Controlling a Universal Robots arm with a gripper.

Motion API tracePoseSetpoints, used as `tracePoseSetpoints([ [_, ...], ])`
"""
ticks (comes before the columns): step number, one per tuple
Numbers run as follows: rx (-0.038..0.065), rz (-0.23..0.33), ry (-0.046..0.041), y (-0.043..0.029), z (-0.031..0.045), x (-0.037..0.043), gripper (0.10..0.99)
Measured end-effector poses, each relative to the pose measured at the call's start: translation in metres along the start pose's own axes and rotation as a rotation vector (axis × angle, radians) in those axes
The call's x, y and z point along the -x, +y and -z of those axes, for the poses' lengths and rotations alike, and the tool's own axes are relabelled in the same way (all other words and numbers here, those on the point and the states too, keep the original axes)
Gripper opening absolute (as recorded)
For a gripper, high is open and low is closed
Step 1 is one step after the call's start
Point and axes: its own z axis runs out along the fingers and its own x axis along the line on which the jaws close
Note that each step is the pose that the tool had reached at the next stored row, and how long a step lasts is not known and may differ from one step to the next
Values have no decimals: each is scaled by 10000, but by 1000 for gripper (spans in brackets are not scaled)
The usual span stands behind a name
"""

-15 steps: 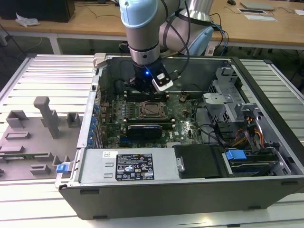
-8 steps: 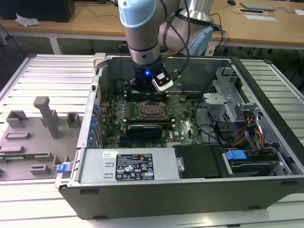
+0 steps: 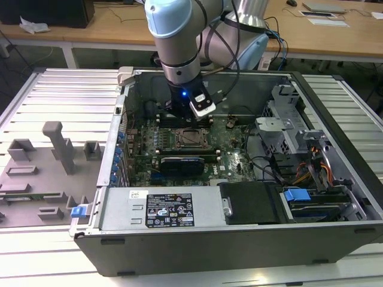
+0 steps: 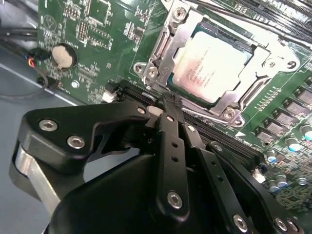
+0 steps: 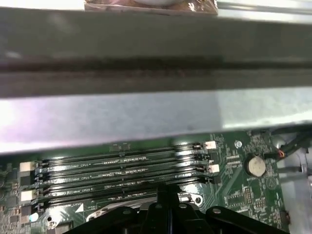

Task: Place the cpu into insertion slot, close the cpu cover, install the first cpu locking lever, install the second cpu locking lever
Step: 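Install the first cpu locking lever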

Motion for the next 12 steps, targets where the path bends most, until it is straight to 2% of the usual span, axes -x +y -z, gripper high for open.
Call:
tracePoseSetpoints([
  [6,-51,-193,-36,43,-26,-11,106],
  [12,-179,-434,-90,77,-38,-17,106],
])
